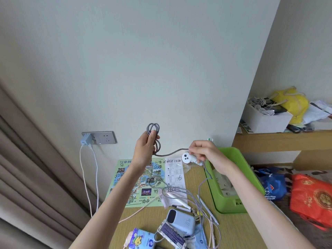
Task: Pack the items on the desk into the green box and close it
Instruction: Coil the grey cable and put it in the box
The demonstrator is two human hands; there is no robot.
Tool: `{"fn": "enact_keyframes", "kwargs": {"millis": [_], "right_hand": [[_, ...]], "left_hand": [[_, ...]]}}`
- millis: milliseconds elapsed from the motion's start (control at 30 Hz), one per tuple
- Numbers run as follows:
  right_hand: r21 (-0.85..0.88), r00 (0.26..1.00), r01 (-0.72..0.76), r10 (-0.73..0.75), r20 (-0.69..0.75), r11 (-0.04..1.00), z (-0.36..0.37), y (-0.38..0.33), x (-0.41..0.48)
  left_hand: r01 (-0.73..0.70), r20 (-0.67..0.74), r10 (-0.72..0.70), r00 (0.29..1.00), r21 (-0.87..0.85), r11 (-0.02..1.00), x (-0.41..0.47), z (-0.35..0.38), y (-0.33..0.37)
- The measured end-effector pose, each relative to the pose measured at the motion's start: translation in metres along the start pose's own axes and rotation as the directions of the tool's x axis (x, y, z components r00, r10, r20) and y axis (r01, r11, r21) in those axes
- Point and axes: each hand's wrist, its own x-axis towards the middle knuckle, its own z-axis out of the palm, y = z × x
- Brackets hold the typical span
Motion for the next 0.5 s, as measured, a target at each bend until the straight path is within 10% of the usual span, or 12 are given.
{"fn": "enact_keyframes", "kwargs": {"millis": [233, 500], "right_hand": [[-0.137, 0.985, 0.162, -0.168, -0.030, 0.977, 0.004, -0.025, 0.007], [-0.258, 0.948, 0.248, -0.289, -0.133, 0.934, 0.010, -0.029, 0.016]], "left_hand": [[-0.126, 0.168, 0.081, 0.982, 0.276, 0.953, -0.010, 0.016, -0.003], [-0.032, 0.355, -0.012, 0.935, 0.119, 0.992, -0.023, 0.034, 0.008]]}}
